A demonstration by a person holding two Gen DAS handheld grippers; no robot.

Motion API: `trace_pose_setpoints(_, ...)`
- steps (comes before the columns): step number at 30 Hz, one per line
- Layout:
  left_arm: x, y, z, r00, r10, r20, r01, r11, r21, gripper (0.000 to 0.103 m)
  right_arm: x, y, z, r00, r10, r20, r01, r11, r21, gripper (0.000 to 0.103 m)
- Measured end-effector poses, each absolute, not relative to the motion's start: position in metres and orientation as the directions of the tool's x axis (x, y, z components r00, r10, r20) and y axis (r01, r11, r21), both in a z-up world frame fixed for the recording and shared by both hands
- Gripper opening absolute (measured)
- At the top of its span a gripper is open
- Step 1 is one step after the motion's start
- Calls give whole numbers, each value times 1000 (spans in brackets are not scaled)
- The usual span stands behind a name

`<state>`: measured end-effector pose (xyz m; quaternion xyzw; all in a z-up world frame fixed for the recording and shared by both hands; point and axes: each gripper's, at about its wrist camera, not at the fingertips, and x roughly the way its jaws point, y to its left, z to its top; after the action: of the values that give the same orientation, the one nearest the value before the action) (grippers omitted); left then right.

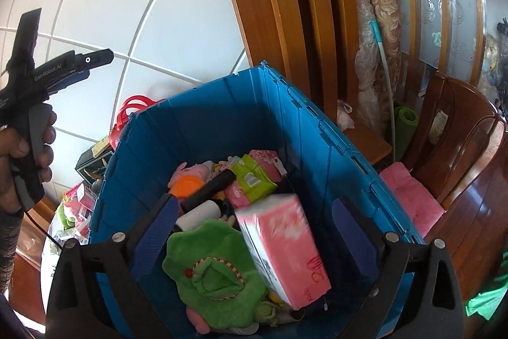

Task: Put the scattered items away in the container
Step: 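Carry both items over the blue crate and open both tools to drop them, then move both tools back toward the metal clip and wet-wipe pack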

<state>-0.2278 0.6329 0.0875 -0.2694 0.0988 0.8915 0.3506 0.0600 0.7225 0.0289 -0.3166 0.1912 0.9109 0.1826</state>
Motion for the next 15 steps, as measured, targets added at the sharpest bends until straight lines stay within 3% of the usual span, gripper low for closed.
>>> trace_pose_setpoints(15,-228,458,45,-714,376,-591,-446,-894,-30,102,-6,640,38,-795,-29,-606,-184,-940,287,99)
